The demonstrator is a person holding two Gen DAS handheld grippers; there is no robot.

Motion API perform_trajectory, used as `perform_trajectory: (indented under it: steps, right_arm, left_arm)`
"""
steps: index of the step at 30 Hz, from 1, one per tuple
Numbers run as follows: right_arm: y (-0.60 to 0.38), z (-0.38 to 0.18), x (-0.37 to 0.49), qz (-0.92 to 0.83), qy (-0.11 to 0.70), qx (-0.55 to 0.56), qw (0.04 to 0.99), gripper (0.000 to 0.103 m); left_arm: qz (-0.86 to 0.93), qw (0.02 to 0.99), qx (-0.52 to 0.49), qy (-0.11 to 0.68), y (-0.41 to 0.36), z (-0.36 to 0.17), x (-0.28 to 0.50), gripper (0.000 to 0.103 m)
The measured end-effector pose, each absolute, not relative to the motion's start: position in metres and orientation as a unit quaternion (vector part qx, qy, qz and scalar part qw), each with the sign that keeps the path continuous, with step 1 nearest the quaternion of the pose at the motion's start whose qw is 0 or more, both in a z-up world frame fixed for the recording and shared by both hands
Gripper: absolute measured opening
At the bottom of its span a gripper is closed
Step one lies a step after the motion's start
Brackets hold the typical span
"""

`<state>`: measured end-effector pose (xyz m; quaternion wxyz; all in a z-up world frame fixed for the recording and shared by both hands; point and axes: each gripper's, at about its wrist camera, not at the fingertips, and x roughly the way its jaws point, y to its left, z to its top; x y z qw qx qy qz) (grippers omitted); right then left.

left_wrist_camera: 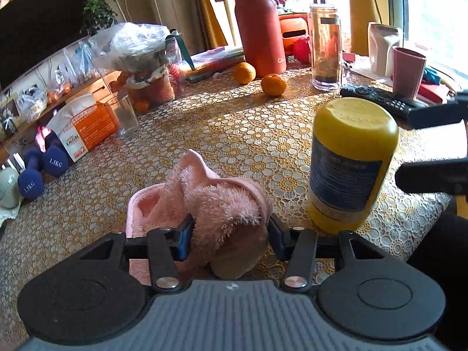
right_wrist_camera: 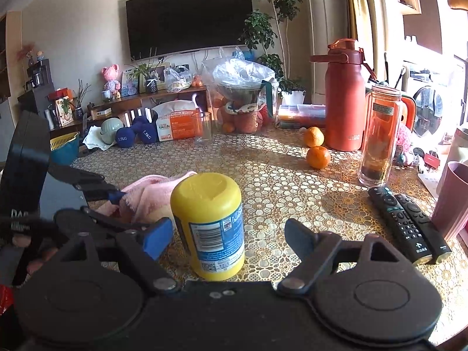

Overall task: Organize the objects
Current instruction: 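Lift towel and plush with left gripper while right gripper grasps the yellow-capped jar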

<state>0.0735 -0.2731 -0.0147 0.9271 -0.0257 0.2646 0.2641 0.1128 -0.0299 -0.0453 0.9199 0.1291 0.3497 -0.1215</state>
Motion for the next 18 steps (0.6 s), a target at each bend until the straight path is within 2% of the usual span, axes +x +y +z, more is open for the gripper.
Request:
perform_trajectory:
  steps: [3,8,14,16,17,18]
  right_arm:
    - [-0.266,-0.023,0.078,0.281,0.268,-0.055,0.92,0.084]
    - [-0.252,-0.033,0.09,0.29,0.268,-0.081,0.915,0.082]
    - [-0.24,-0.034,0.092,0.299,0.239,-0.098,0.919,0.08]
    - [-0.238,-0.033,0.093,0.306,0.238,-0.103,0.916,0.071]
    - [-0.237,-0.033,0.094,0.307,0.24,-0.106,0.915,0.062]
    - [-0.236,-0.033,0.094,0.306,0.239,-0.108,0.915,0.062]
  left_arm:
    - [-0.117,0.924,0.094,0.353,-0.019,-0.036,0.117,0.048]
    - [-0.118,0.925,0.043,0.357,-0.006,-0.021,0.117,0.041]
    - [-0.128,0.929,0.004,0.346,0.002,0.002,0.107,0.041]
    - [-0.134,0.931,-0.006,0.34,0.001,0.011,0.106,0.041]
    - [-0.136,0.932,-0.007,0.336,-0.001,0.013,0.105,0.041]
    - [-0.138,0.933,-0.008,0.333,-0.003,0.016,0.104,0.04]
